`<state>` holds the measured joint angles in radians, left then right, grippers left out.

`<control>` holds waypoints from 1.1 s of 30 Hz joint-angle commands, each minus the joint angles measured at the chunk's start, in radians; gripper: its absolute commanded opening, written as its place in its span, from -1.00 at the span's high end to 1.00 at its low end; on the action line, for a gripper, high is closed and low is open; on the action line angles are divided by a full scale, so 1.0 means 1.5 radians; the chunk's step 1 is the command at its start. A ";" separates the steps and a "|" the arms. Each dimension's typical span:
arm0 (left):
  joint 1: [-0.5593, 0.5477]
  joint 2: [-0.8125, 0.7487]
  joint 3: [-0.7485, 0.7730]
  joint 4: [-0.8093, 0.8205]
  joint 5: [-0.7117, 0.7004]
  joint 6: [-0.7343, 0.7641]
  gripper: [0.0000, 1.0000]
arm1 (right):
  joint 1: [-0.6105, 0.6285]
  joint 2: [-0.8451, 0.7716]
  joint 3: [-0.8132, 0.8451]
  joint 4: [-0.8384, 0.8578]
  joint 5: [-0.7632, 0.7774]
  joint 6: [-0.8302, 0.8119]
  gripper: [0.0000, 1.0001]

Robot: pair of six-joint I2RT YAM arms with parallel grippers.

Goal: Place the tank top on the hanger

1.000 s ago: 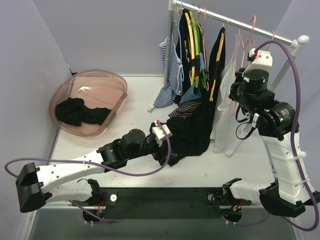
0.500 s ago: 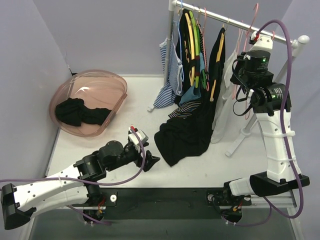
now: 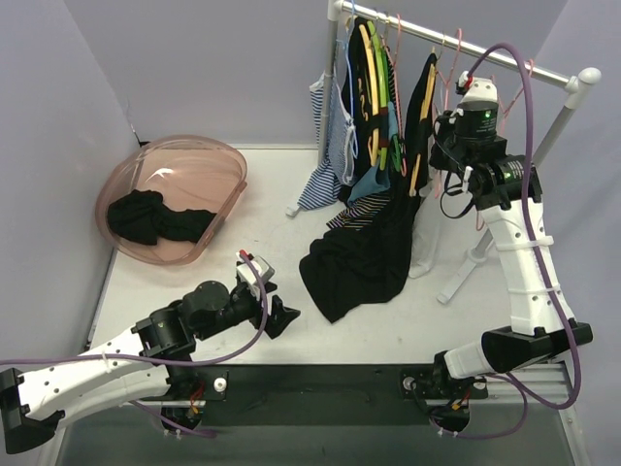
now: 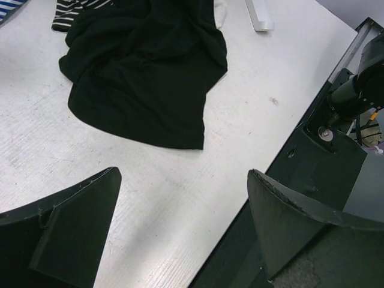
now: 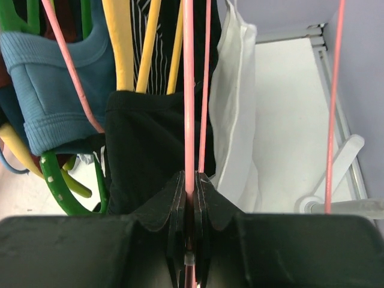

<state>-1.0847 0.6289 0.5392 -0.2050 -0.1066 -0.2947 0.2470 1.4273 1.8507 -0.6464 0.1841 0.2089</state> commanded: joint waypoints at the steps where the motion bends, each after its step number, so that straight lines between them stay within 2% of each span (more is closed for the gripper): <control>1: 0.003 -0.015 0.004 -0.010 -0.019 -0.014 -0.95 | -0.005 -0.004 -0.020 0.031 -0.043 0.010 1.00; 4: 0.003 -0.016 0.014 -0.021 -0.025 -0.008 -0.95 | -0.004 -0.017 -0.036 0.030 -0.064 0.005 0.71; 5: 0.002 -0.016 0.017 -0.026 -0.026 -0.005 -0.95 | -0.005 -0.027 -0.040 0.029 -0.069 0.003 0.41; 7: 0.002 -0.014 0.033 -0.041 -0.031 0.005 -0.95 | -0.002 -0.040 -0.047 0.021 -0.075 -0.004 0.15; 8: 0.003 -0.011 0.038 -0.045 -0.034 0.010 -0.95 | -0.002 -0.058 -0.050 0.018 -0.075 -0.005 -0.06; 12: 0.007 -0.001 0.081 -0.072 -0.054 0.030 -0.94 | 0.000 -0.112 -0.058 -0.011 -0.065 -0.015 -0.44; 18: 0.054 0.057 0.211 -0.159 -0.052 0.057 -0.94 | 0.002 -0.227 -0.119 -0.019 -0.064 -0.019 -0.97; 23: 0.169 0.109 0.317 -0.219 -0.010 0.080 -0.94 | 0.004 -0.316 -0.180 -0.022 -0.079 -0.028 -1.00; 25: 0.215 0.128 0.340 -0.223 0.042 0.075 -0.95 | 0.006 -0.335 -0.194 -0.022 -0.093 -0.026 -1.00; 29: 0.352 0.147 0.384 -0.219 0.130 0.042 -0.95 | 0.006 -0.373 -0.210 -0.029 -0.055 0.017 -1.00; 33: 0.439 0.147 0.413 -0.215 0.193 -0.007 -0.95 | 0.006 -0.388 -0.203 -0.053 -0.007 0.043 -1.00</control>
<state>-0.5282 0.8593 1.0828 -0.5266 0.0452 -0.2325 0.2504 0.8627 1.5444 -0.7120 0.0940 0.2207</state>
